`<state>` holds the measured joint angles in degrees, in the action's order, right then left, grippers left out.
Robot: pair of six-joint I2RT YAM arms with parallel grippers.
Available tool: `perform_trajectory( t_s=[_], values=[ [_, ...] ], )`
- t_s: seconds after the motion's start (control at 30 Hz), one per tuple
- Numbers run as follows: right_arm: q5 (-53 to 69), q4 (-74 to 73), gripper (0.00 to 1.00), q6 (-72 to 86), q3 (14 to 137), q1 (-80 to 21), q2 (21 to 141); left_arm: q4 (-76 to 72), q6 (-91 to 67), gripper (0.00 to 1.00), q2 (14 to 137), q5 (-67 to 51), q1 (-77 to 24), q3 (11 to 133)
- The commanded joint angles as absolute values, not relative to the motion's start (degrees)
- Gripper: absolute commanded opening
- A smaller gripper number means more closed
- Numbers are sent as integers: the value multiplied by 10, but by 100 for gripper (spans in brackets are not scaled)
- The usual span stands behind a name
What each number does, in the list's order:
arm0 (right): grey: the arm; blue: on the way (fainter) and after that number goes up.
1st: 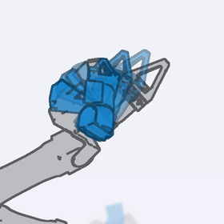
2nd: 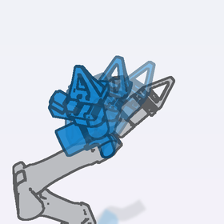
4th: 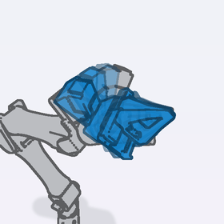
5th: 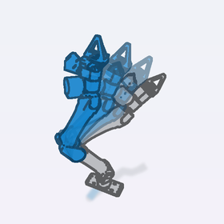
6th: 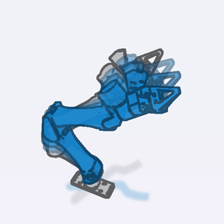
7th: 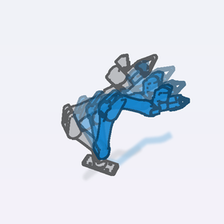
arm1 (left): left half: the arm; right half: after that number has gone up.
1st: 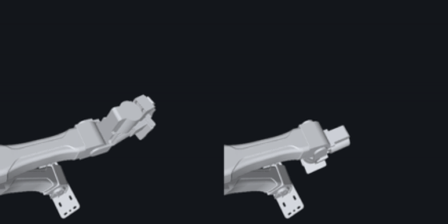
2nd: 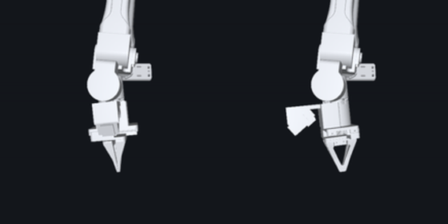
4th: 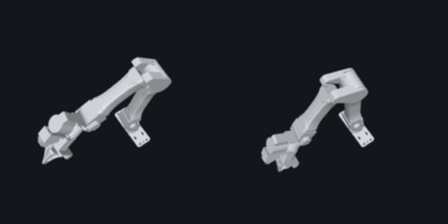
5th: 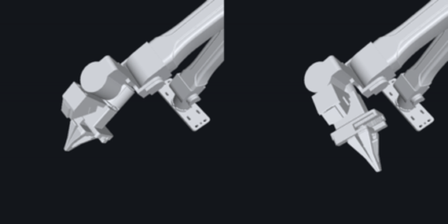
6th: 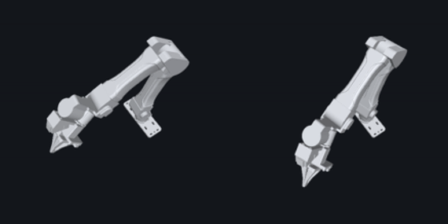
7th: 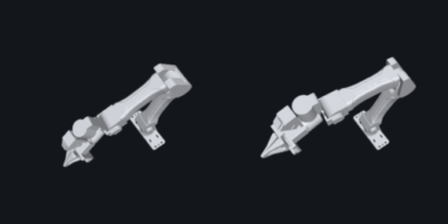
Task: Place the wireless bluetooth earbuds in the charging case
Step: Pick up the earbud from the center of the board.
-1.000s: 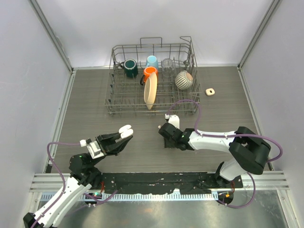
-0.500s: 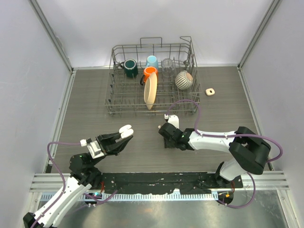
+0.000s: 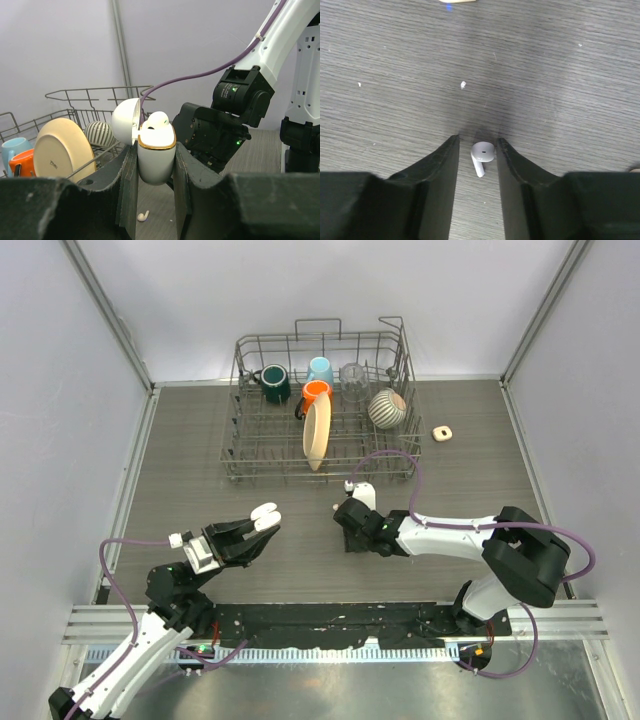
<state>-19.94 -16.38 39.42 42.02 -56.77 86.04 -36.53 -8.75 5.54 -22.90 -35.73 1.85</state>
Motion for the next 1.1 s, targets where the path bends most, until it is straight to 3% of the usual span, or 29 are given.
perform_trajectory(
  t_s=[0.0, 1.07],
  values=[
    [-185, -178, 44, 405, 431, -569, 865, -381, -86, 0, 51, -221, -357, -11],
    [-194, -178, 41, 402, 432, -570, 861, -386, -88, 0, 55, -220, -357, -13]
  ],
)
